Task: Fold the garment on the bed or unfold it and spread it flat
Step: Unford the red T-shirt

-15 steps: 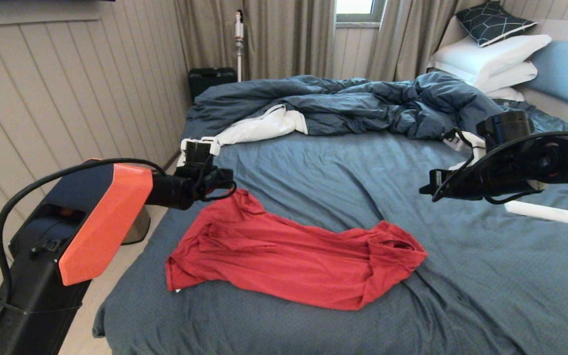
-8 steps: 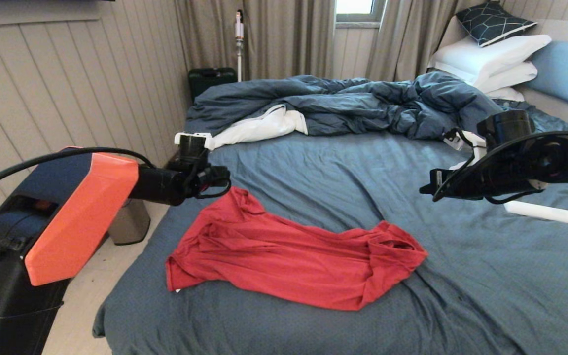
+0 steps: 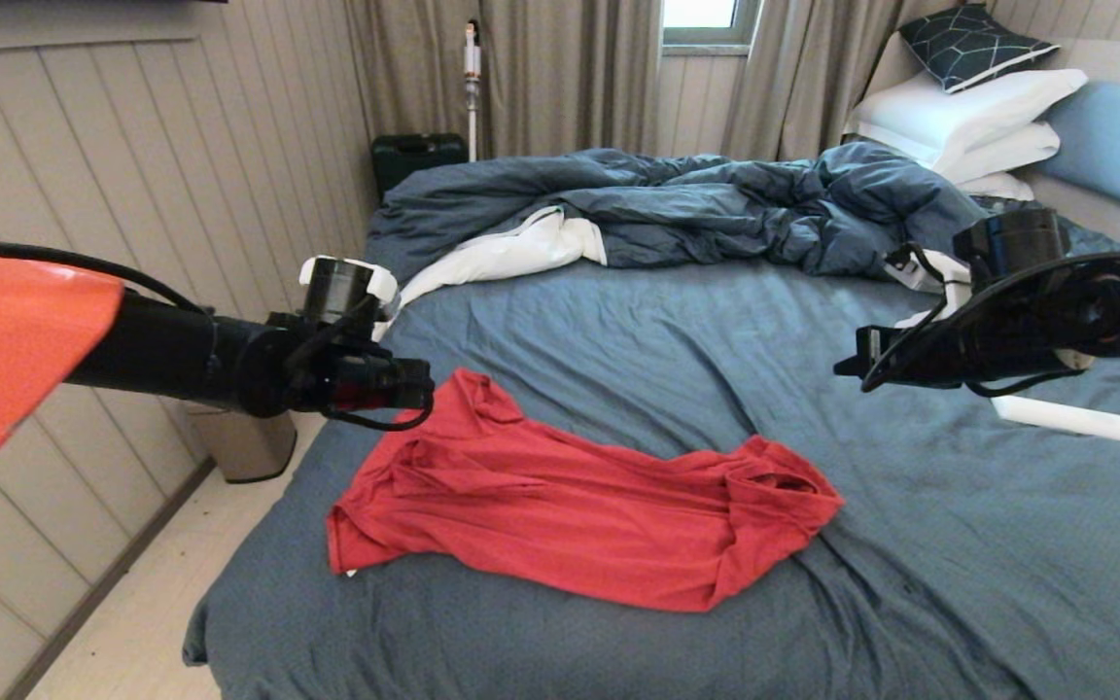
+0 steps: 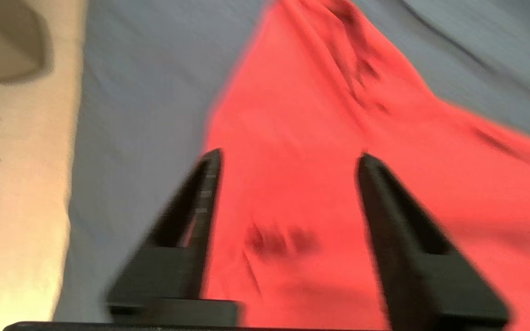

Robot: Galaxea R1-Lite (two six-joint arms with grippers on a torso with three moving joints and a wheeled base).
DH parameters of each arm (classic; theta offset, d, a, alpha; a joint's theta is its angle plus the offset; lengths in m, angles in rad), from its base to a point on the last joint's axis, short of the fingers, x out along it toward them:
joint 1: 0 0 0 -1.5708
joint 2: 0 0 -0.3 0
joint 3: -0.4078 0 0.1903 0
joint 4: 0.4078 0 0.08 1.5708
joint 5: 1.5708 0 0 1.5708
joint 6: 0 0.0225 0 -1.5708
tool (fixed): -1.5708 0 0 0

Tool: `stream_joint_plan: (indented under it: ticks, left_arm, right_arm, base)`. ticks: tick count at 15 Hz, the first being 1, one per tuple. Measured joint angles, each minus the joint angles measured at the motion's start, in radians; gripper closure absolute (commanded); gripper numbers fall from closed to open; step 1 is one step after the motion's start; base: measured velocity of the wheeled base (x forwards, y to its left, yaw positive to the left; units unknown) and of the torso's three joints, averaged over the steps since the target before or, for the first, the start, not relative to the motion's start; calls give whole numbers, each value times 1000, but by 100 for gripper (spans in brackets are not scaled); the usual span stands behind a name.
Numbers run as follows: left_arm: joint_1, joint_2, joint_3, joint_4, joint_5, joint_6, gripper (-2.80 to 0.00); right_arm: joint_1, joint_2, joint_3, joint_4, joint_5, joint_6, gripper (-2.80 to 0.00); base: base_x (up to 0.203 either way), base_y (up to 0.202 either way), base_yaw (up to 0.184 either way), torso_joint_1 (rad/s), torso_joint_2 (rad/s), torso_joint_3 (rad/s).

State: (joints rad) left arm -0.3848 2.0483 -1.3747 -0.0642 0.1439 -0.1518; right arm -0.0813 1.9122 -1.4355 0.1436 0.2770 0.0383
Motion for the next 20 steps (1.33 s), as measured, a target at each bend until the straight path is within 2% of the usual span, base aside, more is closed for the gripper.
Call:
stream_joint_plan:
  ticks: [2,5,8,9,10,15,20]
  left_arm:
    - [-24,-66,42,89,-53,-32,0]
    - [-55,-112,68,175,-68,-105,0]
    - [-76,-120,50,245,-116,-159,0]
    - [-80,-118,33,273,-140,-175,-10]
    - [-81,-110,16,301,-153,-182,-280]
    - [-83,-25,-32,330,-156,-223,-280]
    - [-83,100,-89,320,-153,-224,-280]
  right_arm:
    - [1,-14,6,0,2,-1,0]
    - [4,-35,11,1,2,-1,0]
    - [7,-57,19,1,3,-1,0]
    - [8,-63,21,1,3,-1,0]
    - [8,-67,22,1,3,-1,0]
    - [4,-83,23,0,4,-1,0]
    - [6,-85,24,0,3,-1,0]
  base:
    - [0,0,0,0,0,0]
    - [0,0,0,0,0,0]
    - [0,0,0,0,0,0]
    - [0,0,0,0,0,0]
    - [0,0,0,0,0,0]
    - [0,0,0,0,0,0]
    - [0,0,0,0,0,0]
